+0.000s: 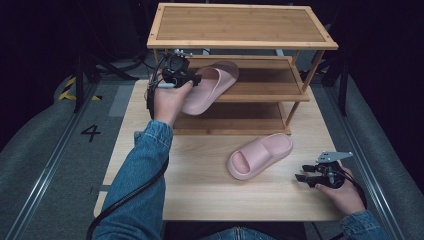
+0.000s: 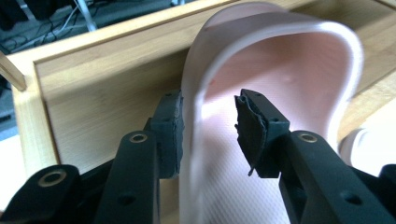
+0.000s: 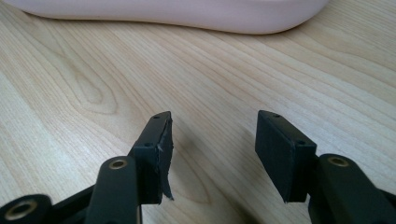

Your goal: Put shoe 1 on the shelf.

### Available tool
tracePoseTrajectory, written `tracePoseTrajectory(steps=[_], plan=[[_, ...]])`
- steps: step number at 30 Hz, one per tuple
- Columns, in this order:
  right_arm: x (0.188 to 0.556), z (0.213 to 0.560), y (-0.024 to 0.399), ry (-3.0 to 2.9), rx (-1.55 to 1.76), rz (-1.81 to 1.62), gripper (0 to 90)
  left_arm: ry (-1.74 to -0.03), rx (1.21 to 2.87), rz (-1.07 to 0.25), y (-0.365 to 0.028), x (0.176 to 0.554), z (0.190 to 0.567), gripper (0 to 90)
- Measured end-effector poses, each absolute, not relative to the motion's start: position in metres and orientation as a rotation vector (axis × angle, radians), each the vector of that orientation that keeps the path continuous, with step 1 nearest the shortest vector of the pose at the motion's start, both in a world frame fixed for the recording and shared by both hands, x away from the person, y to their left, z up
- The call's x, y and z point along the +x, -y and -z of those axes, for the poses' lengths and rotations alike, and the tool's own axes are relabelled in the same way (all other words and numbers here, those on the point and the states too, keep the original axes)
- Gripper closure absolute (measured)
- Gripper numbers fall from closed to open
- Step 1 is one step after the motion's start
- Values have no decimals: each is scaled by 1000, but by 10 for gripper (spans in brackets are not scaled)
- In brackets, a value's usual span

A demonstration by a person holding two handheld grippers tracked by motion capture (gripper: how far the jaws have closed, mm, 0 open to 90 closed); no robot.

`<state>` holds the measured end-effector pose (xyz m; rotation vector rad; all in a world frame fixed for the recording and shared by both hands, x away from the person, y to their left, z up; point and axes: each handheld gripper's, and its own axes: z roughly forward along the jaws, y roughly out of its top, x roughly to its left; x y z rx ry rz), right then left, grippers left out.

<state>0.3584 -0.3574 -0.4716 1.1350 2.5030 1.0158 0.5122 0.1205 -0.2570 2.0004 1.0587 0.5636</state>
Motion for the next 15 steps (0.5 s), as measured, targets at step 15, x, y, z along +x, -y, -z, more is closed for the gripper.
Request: tracePoseTrajectory(steps=[15], plan=[[355, 466, 352, -2476, 1083, -1018, 478, -973, 2020, -482, -145, 456, 242, 613]])
